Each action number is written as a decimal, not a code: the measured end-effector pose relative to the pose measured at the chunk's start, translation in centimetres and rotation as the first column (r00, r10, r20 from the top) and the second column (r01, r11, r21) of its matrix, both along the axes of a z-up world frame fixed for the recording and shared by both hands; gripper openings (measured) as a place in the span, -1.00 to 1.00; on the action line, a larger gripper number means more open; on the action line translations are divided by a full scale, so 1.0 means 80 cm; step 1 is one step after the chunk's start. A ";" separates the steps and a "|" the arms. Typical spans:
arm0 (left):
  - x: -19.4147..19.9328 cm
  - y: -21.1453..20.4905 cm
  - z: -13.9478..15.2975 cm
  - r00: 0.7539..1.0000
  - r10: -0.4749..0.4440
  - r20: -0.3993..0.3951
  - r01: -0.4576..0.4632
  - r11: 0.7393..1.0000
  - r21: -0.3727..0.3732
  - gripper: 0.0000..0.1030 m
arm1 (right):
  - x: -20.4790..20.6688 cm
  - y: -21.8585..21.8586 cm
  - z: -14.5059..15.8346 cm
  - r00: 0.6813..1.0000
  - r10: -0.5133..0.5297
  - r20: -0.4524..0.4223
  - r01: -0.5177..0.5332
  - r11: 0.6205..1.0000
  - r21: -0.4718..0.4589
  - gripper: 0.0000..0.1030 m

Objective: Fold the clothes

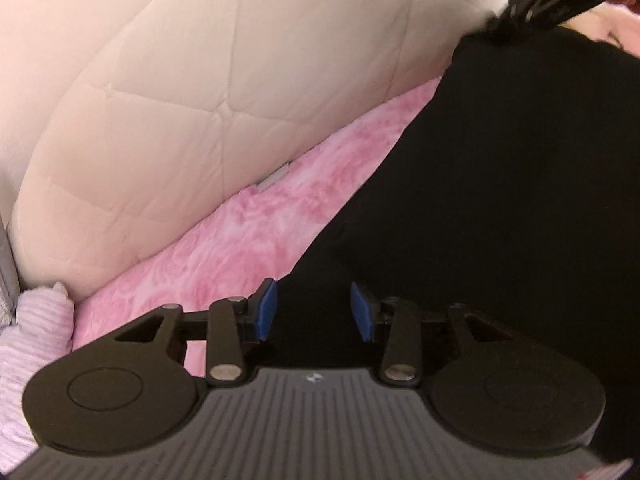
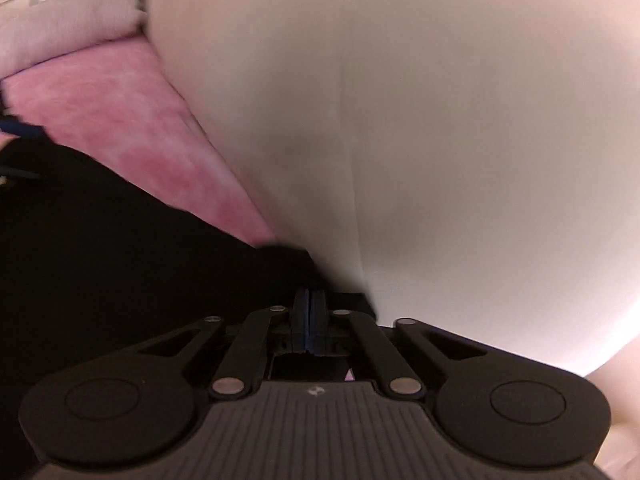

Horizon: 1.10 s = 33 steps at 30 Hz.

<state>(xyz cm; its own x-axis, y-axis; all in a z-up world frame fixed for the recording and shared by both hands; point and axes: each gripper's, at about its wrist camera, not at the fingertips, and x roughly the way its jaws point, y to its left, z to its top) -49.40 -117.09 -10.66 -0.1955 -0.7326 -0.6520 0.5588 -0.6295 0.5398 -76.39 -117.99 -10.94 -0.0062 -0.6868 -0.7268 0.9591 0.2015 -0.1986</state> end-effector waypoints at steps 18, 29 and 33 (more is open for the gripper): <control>0.044 -0.028 0.001 0.967 0.205 -0.149 -0.173 0.964 0.200 -0.25 | 0.013 0.058 0.014 0.998 0.056 0.037 -0.056 0.998 -0.002 -0.87; 0.069 0.086 0.042 0.954 0.219 -0.203 -0.180 0.964 0.197 -0.27 | 0.042 0.157 0.045 0.994 0.075 0.076 -0.078 0.996 0.040 -0.80; 0.060 0.114 0.006 0.978 0.165 -0.127 -0.135 0.968 0.213 -0.27 | 0.046 0.187 0.022 0.994 0.063 0.084 -0.072 0.991 0.110 -0.75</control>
<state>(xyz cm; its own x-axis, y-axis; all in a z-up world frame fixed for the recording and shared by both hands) -44.56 -108.00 -10.14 -0.1948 -0.6164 -0.7629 0.7170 -0.6203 0.3181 -72.68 -103.03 -9.17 0.0994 -0.5971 -0.7960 0.9544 0.2834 -0.0934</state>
